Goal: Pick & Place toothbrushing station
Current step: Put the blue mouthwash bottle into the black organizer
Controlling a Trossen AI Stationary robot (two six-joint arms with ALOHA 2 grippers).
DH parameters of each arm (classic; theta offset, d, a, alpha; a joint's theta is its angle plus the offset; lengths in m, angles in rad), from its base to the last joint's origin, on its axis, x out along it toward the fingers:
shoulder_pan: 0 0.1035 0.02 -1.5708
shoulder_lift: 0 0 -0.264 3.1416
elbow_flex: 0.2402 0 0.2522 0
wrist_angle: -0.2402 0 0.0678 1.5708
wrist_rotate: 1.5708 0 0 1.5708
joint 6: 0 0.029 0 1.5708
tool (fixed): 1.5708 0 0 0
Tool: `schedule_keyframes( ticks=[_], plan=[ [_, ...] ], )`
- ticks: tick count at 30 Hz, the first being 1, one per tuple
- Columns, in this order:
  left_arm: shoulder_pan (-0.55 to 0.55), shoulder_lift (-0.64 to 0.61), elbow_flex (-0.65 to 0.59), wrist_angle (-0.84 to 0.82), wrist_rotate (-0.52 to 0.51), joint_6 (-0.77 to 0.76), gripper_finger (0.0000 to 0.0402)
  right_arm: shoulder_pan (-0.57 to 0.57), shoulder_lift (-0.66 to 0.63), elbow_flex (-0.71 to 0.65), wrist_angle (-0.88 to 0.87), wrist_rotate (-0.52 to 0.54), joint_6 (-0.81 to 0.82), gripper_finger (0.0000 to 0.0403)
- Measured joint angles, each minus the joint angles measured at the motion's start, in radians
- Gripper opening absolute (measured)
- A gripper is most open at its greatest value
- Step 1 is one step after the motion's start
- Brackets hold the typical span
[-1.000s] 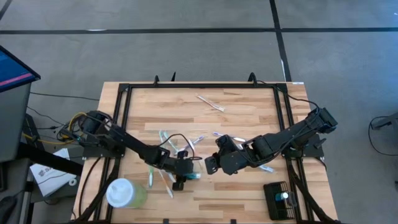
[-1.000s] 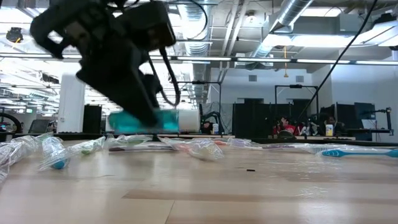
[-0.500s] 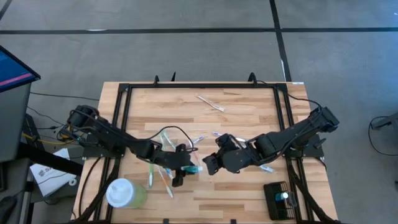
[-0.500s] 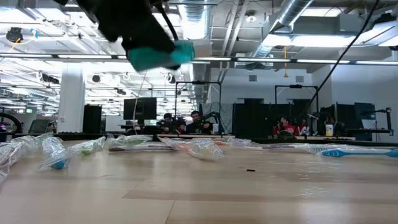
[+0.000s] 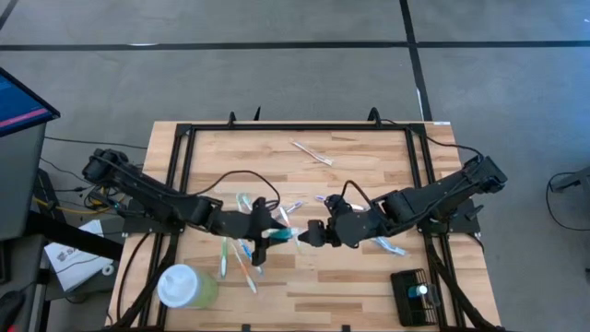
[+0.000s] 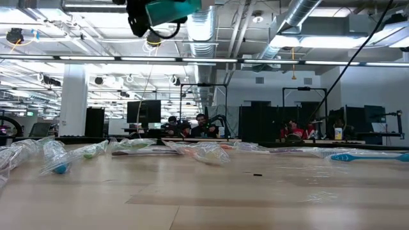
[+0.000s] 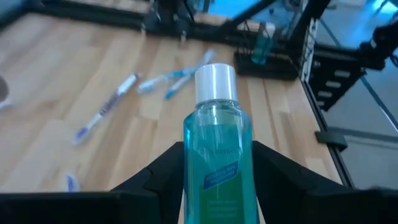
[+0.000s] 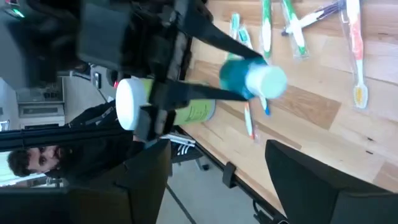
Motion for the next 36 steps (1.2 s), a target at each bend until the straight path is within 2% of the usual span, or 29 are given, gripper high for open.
schedule_keyframes(
  ticks=[5,13,24,36],
  plan=[
    [0.000,-0.029,0.000,-0.001,-0.014,0.002,0.0152,-0.018,0.000,0.000,0.010,-0.011,-0.018,0.0254],
    [-0.001,-0.028,0.000,-0.002,-0.001,-0.003,0.0151,-0.053,0.000,0.000,0.113,-0.070,-0.254,0.0253],
    [-0.001,-0.028,0.000,-0.002,-0.001,-0.005,0.0152,-0.066,0.000,-0.001,0.063,-0.093,-0.158,0.0253],
    [-0.001,-0.028,0.000,-0.003,0.000,-0.008,0.0152,-0.066,0.000,-0.001,0.050,-0.107,-0.207,0.0253]
  ],
)
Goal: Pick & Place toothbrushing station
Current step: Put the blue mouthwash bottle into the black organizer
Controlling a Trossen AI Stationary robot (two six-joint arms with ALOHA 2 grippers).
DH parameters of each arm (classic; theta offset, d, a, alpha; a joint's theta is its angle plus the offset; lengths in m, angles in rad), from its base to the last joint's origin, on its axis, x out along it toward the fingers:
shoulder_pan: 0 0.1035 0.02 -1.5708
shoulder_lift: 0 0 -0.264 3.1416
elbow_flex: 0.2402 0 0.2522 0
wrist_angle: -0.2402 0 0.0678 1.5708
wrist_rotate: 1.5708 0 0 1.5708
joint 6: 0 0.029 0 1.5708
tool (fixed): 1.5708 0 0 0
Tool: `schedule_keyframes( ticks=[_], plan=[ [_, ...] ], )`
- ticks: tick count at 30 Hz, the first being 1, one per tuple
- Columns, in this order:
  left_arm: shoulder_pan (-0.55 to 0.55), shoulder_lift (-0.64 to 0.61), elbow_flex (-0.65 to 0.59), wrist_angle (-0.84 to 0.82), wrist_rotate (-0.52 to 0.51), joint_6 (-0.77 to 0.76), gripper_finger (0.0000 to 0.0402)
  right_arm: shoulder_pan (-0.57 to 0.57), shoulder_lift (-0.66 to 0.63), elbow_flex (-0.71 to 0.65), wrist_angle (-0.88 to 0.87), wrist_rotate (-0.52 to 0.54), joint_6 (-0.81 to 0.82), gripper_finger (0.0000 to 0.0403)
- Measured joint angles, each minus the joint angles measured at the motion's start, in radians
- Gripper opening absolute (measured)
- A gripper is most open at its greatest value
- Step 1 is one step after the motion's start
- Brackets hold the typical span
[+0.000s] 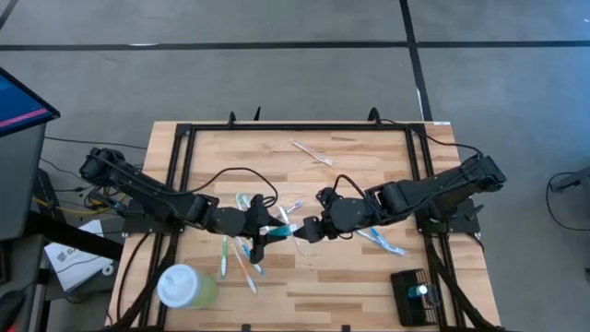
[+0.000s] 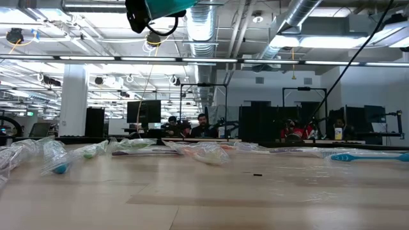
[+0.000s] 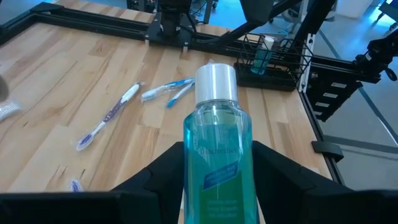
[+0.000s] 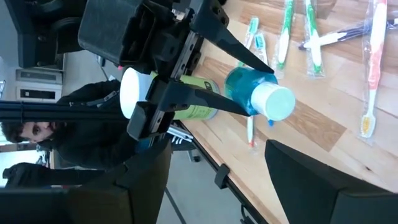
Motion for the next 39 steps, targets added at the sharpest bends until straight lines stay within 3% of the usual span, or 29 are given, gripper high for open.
schedule_keyframes(
  ticks=[13,30,36,39],
  plan=[
    [0.000,0.000,0.000,0.000,0.000,0.000,0.0151,-0.001,0.000,0.000,0.000,-0.007,-0.025,0.0253],
    [0.000,0.000,0.000,0.005,0.052,-0.031,0.0152,0.019,0.000,0.000,0.000,-0.012,-0.620,0.0253],
    [0.000,-0.001,0.000,0.005,0.053,-0.035,0.0151,0.024,0.000,0.000,0.000,-0.011,-0.735,0.0253],
    [0.000,-0.002,0.000,0.005,0.053,-0.035,0.0152,0.016,0.000,0.000,0.000,-0.010,-0.710,0.0247]
  ],
)
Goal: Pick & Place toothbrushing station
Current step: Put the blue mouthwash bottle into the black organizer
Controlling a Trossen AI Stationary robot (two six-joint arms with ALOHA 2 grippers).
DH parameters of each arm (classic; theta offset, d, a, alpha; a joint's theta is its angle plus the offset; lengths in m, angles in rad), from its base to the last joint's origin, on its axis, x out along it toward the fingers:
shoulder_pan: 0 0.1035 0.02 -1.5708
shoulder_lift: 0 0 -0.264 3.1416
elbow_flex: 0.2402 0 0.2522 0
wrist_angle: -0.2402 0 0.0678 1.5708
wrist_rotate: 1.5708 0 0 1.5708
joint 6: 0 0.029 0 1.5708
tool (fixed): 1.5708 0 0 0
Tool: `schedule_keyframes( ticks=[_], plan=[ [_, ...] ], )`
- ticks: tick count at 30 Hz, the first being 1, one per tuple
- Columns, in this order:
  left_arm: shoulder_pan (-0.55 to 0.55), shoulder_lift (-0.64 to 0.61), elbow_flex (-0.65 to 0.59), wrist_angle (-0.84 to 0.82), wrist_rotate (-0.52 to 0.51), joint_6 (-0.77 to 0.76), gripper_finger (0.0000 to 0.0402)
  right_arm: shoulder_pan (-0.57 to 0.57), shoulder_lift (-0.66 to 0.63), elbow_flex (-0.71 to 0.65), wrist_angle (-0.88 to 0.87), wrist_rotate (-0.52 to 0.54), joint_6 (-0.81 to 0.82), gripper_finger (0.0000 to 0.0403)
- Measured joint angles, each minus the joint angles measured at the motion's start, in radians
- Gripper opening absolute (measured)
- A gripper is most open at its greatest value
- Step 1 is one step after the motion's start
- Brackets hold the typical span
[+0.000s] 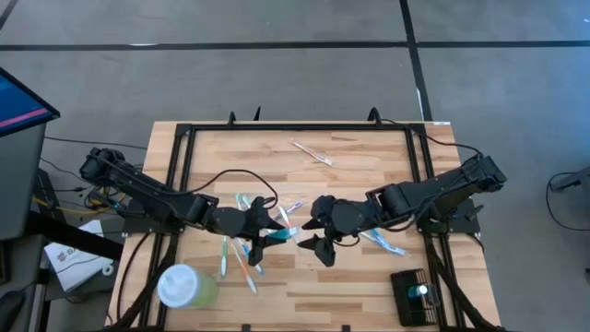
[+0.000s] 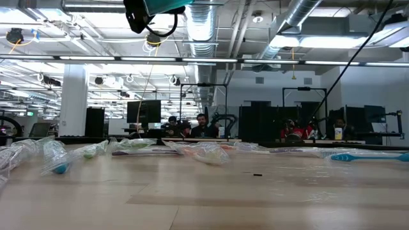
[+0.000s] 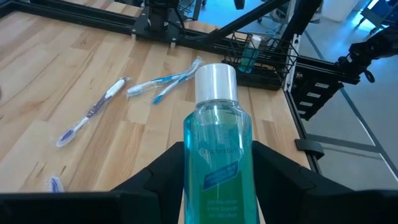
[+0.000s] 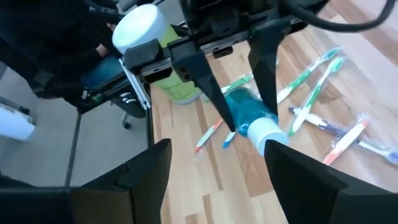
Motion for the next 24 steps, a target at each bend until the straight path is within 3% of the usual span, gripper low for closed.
schedule_keyframes(
  ticks=[13,18,24],
  plan=[
    [0.000,-0.001,0.000,0.000,-0.005,0.003,0.0150,-0.067,0.001,0.000,-0.040,-0.158,0.761,0.0186],
    [0.001,-0.001,0.000,-0.001,-0.017,0.004,0.0151,-0.061,0.001,0.000,-0.045,-0.231,0.799,0.0159],
    [0.001,-0.002,0.000,-0.001,-0.020,0.004,0.0151,-0.061,0.001,0.000,-0.056,-0.239,0.798,0.0133]
  ],
)
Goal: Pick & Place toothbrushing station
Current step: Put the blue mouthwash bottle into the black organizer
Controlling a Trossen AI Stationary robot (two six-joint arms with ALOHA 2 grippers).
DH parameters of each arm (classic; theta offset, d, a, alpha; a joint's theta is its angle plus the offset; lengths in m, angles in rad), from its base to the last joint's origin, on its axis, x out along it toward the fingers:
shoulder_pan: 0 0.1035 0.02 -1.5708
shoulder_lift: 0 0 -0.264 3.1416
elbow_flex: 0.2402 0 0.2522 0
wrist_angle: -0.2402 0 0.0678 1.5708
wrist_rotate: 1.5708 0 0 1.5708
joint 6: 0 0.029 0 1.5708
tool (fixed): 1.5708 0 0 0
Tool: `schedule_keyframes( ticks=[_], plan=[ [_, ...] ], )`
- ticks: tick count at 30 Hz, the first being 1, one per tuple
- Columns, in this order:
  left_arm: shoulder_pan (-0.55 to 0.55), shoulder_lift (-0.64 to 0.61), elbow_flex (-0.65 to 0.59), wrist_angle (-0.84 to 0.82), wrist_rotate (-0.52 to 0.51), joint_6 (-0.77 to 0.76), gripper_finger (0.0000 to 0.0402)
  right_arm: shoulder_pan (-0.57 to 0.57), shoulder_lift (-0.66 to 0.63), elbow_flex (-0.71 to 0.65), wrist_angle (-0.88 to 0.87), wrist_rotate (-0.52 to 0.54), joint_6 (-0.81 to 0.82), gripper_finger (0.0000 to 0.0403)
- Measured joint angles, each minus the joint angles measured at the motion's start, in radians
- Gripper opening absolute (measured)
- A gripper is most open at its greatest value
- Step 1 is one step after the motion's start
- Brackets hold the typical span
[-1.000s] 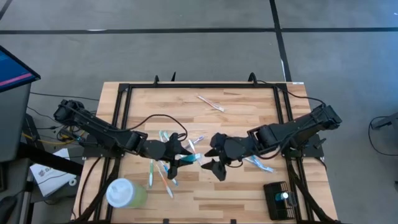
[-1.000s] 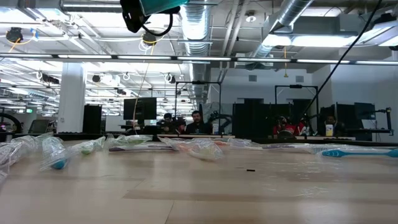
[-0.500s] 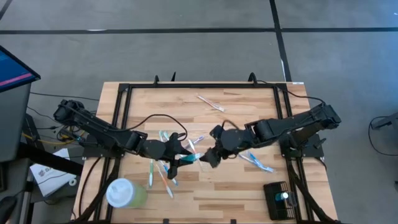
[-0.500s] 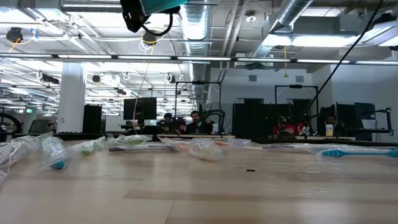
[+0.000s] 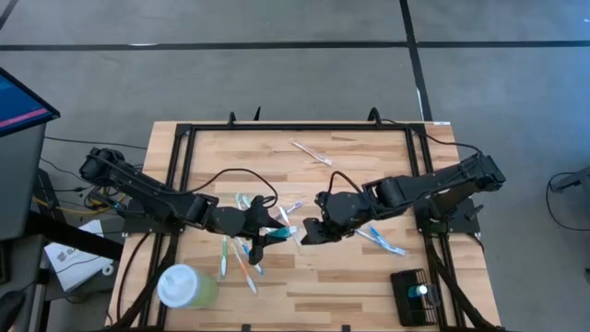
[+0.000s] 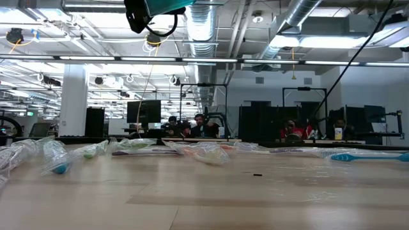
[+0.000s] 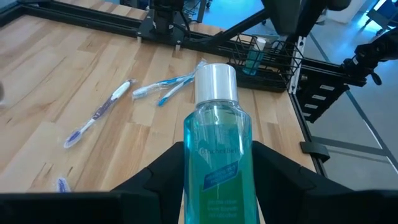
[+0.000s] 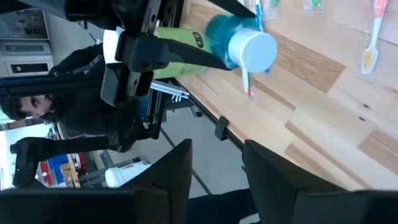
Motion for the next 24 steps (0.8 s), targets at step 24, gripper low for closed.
schedule_keyframes(
  ticks=[24],
  plan=[
    [0.000,0.000,0.000,0.000,0.038,-0.015,0.0150,0.085,0.000,0.000,-0.010,0.086,-1.349,0.0049]
  ],
)
